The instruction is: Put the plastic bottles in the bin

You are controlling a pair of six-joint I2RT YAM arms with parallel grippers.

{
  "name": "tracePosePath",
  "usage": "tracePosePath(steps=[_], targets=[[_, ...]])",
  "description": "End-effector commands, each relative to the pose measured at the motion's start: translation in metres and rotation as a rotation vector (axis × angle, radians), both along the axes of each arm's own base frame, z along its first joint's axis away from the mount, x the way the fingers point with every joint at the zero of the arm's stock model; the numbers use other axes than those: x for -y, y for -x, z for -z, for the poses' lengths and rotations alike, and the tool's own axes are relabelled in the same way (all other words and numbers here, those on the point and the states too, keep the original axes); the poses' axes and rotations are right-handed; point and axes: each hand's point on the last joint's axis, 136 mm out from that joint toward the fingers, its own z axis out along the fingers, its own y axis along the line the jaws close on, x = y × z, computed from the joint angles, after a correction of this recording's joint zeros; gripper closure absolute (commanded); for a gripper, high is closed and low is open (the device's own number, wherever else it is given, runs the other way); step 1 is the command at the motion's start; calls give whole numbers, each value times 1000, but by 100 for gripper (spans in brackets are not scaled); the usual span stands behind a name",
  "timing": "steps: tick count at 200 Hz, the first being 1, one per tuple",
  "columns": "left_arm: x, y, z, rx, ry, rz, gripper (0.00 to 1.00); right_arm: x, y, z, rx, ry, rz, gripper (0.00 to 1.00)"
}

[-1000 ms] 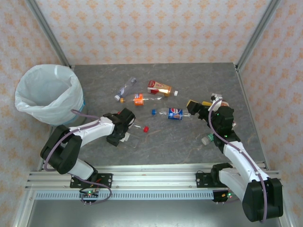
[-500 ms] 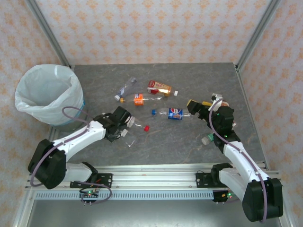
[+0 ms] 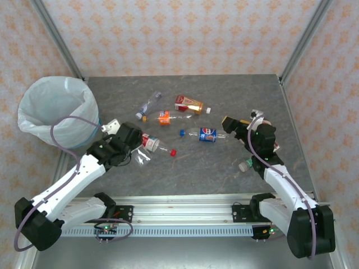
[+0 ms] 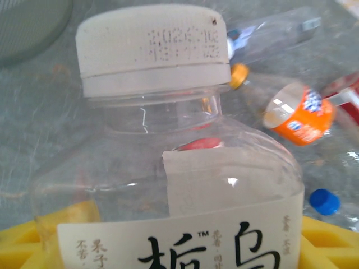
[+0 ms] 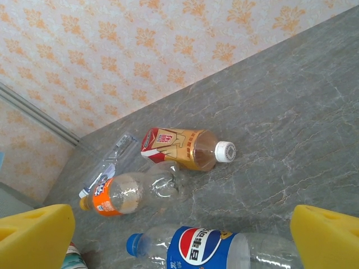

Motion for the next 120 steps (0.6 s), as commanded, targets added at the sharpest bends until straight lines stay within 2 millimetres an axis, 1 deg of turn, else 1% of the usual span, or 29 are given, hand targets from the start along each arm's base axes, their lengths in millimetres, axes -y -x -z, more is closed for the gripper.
tracePosePath(steps=[1,25,37,53,66,76,94,109,120], targets=[[0,-12,-36,79,-110,89,100,-7,-6,-27,55,-24,-16,1],[-4,-18,-66,134,-150,93,100,-9,-9,-24,30,-5,12,1],[-7,-21,-82,163,-179,89,100,-14,-9,-23,19,8,-5,1],[-15,-27,-105,205,-234,54,100,-22,-11,-21,5,16,-30,1],[-22,-31,-126,246,-284,27,100,-34,-11,-21,-2,31,-67,1],[-23,-36,-143,287,-314,22,100,-44,-11,-20,-15,46,-95,1],[-27,-46,-169,367,-318,-6,100,-63,-12,-22,-18,80,-162,1],[-33,-58,-183,414,-262,-26,100,-80,-11,-25,-3,107,-224,1],[-39,-66,-190,431,-221,-33,100,-93,-9,-27,9,121,-274,1]])
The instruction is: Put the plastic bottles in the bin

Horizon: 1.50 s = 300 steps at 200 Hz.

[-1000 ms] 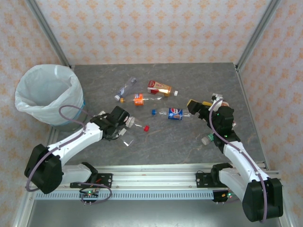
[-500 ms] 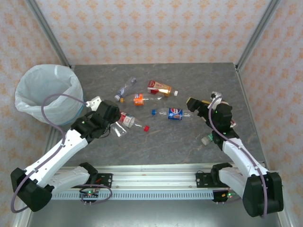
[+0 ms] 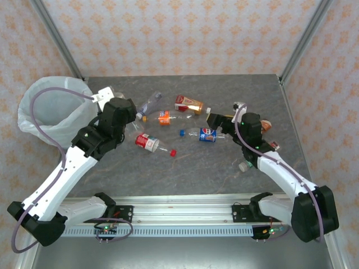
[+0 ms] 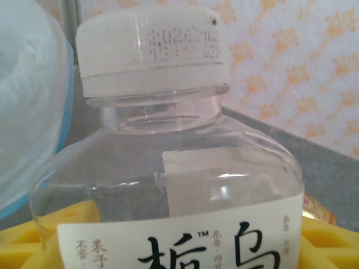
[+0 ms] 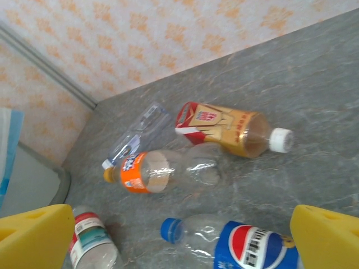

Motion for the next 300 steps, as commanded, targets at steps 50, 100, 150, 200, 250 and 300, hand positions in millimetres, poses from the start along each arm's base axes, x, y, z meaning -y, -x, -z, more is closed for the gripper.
tracePosePath(steps=[50,100,150,200,250,300], targets=[[-65,-24,-75,170,-33,-163,100,-54,11,-18,88,88,-184,1],[-113,-26,-96,198,-21,-297,100,-61,7,-11,80,92,-191,1],[-172,-30,-93,173,-17,-479,100,-58,-1,-10,56,70,-146,1],[-243,-21,-73,89,-106,-759,100,-49,5,-7,57,90,-116,1],[-283,-14,-39,16,-74,-879,100,-36,12,3,51,107,-75,1],[-275,-25,-4,-84,-65,-811,100,-38,9,3,47,108,-77,1]])
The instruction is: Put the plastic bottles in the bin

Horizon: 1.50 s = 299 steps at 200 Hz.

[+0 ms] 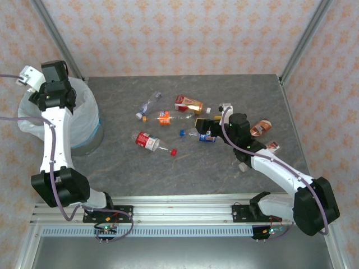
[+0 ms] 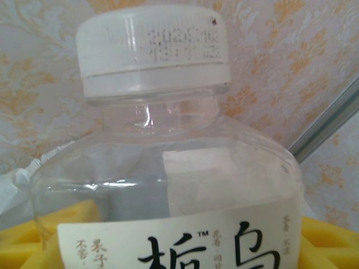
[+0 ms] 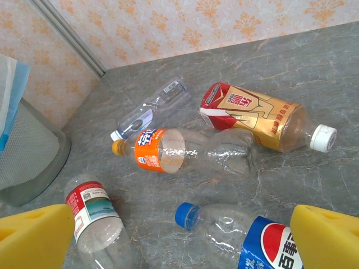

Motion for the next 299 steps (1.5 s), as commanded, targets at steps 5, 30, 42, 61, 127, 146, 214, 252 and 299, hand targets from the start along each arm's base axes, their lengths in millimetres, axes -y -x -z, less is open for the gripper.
tracePosePath(steps=[5,30,42,61,127,146,214,252,299], targets=[[3,-2,19,-51,38,6,100,1,-2,-3,12,-3,15,1],[9,-11,43,-65,96,39,100,0,-3,-3,11,-5,15,1],[14,-17,55,-82,111,58,100,1,-3,0,5,-2,17,1],[20,-24,73,-120,121,64,100,0,-3,1,-1,-4,18,1],[28,-52,127,-221,210,121,96,2,-2,6,-16,6,22,1],[29,-53,132,-231,218,129,90,2,-2,8,-21,9,22,1],[49,-63,122,-202,269,250,38,1,-3,4,-18,3,23,1],[57,-60,97,-177,242,273,27,6,-8,17,-47,17,63,1],[56,-51,77,-151,208,268,12,14,-10,19,-48,29,111,1]])
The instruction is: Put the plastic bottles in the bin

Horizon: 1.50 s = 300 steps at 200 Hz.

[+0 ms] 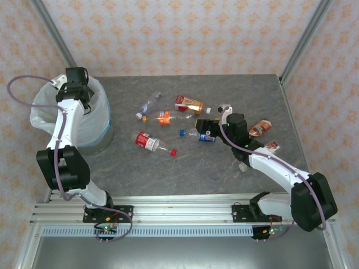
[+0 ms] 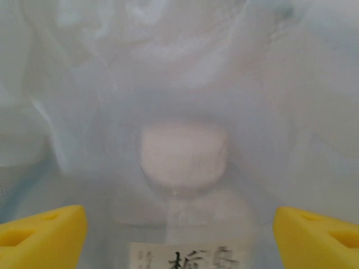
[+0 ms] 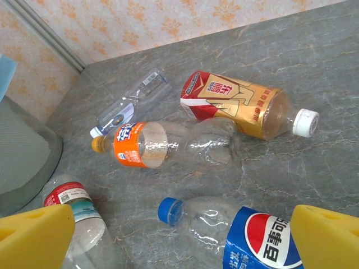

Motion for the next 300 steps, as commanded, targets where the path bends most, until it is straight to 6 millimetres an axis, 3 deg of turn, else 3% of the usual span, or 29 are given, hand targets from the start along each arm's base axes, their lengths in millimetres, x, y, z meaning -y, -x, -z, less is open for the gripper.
tracePosePath(steps=[1,51,63,93,128,152,173,235,272,300], targets=[[1,9,-28,33,-31,7,12,8,-2,1,3,9,52,1],[4,18,-47,68,-41,12,0,23,-4,10,-9,53,126,1],[9,20,-54,97,-30,31,0,34,-3,2,5,60,169,1],[30,23,-81,206,1,146,0,84,-1,10,-68,80,373,1],[64,28,-108,333,40,269,0,140,17,26,-184,122,537,1],[89,27,-113,397,91,364,0,175,35,39,-255,137,681,1],[111,29,-115,436,121,448,0,192,54,49,-317,102,766,1],[183,30,-120,508,201,781,0,200,103,68,-502,71,845,0],[224,36,-118,503,201,930,0,195,115,85,-571,16,866,0],[240,39,-115,517,204,989,0,207,126,106,-614,-16,994,1]])
